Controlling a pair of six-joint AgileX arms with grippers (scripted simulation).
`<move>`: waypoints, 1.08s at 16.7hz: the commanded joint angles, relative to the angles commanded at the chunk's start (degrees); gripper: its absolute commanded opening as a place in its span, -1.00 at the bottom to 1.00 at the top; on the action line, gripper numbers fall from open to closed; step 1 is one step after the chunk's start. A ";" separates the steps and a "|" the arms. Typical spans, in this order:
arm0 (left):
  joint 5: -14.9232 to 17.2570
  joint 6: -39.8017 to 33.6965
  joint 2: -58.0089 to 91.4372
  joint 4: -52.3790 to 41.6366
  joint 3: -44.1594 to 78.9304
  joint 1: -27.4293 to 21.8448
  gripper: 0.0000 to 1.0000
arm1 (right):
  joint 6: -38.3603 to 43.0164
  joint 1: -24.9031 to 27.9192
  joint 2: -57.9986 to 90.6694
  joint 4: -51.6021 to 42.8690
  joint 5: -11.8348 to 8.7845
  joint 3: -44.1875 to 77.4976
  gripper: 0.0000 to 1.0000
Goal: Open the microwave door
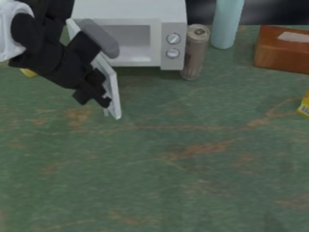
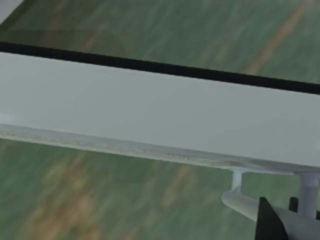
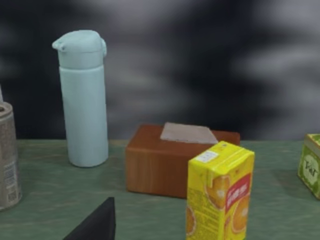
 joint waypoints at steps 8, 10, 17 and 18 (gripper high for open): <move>0.00 0.00 0.00 0.00 0.00 0.00 -1.00 | 0.00 0.00 0.00 0.00 0.00 0.00 1.00; 0.00 0.00 0.00 0.00 0.00 0.00 -1.00 | 0.00 0.00 0.00 0.00 0.00 0.00 1.00; 2.08 4.38 -0.08 -1.58 -0.21 1.67 -1.00 | 0.00 0.00 0.00 0.00 0.00 0.00 1.00; 2.65 5.80 -0.14 -2.08 -0.26 2.27 -1.00 | 0.00 0.00 0.00 0.00 0.00 0.00 1.00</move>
